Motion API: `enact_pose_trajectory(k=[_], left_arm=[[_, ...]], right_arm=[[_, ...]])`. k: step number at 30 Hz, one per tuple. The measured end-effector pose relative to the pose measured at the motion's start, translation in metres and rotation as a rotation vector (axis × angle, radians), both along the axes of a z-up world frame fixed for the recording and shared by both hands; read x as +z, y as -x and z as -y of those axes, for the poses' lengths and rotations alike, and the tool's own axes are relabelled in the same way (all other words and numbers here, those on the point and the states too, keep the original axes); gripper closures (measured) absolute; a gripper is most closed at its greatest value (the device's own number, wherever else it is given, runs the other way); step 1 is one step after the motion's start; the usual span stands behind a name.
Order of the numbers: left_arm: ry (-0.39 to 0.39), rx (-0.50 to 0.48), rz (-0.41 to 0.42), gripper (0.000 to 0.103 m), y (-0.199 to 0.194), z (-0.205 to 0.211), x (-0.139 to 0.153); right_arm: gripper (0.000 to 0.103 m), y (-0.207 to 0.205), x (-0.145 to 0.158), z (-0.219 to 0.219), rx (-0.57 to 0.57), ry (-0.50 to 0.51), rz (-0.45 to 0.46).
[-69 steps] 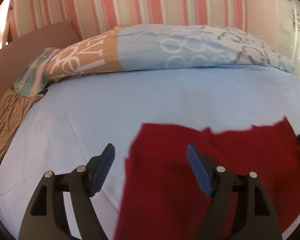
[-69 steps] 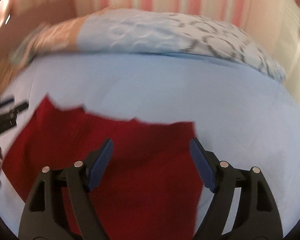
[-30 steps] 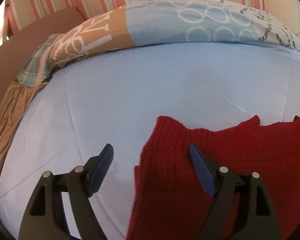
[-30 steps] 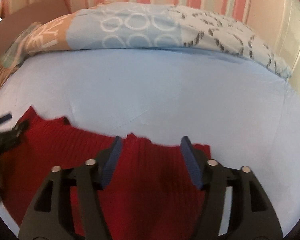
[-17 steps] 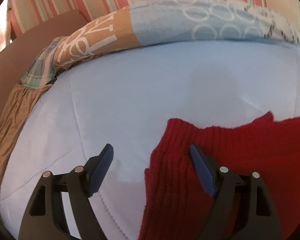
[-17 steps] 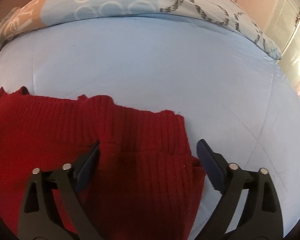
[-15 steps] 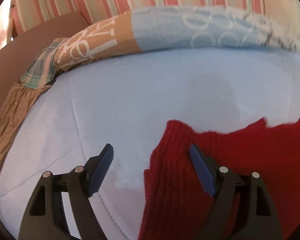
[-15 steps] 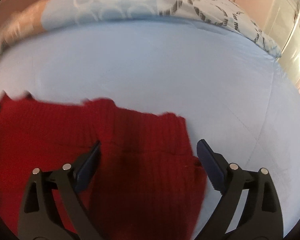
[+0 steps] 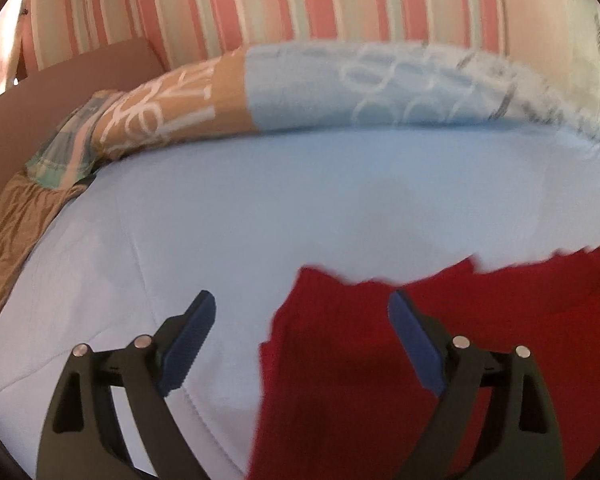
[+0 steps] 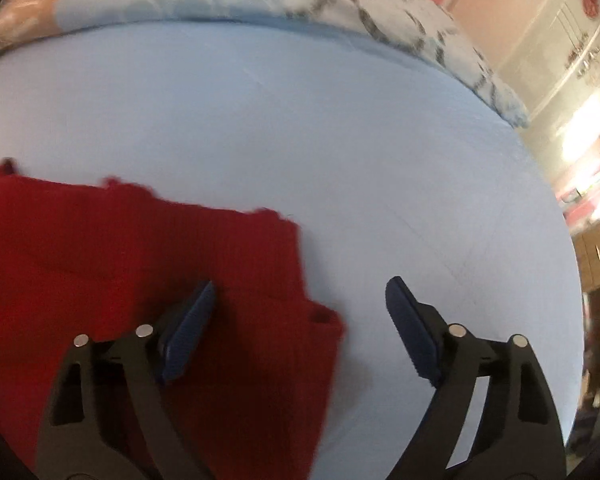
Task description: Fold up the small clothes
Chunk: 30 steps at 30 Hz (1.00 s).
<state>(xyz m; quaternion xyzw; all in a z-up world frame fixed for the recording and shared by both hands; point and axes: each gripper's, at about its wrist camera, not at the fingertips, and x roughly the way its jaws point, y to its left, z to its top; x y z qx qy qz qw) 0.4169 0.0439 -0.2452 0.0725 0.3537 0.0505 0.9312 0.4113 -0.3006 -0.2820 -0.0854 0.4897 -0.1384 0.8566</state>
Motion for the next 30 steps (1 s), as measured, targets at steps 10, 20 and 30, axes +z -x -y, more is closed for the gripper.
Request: enact_pose_trajectory(k=[10, 20, 30], left_arm=[[0.088, 0.044, -0.017, 0.013, -0.003, -0.028, -0.005], [0.116, -0.056, 0.080, 0.013, 0.065, -0.002, 0.023], [0.110, -0.057, 0.016, 0.013, 0.077, -0.002, 0.012]], right_arm=[[0.004, 0.019, 0.028, 0.017, 0.001, -0.106, 0.134], [0.003, 0.081, 0.024, -0.044, 0.111, -0.008, 0.133], [0.003, 0.110, 0.057, 0.008, 0.112, -0.287, 0.224]])
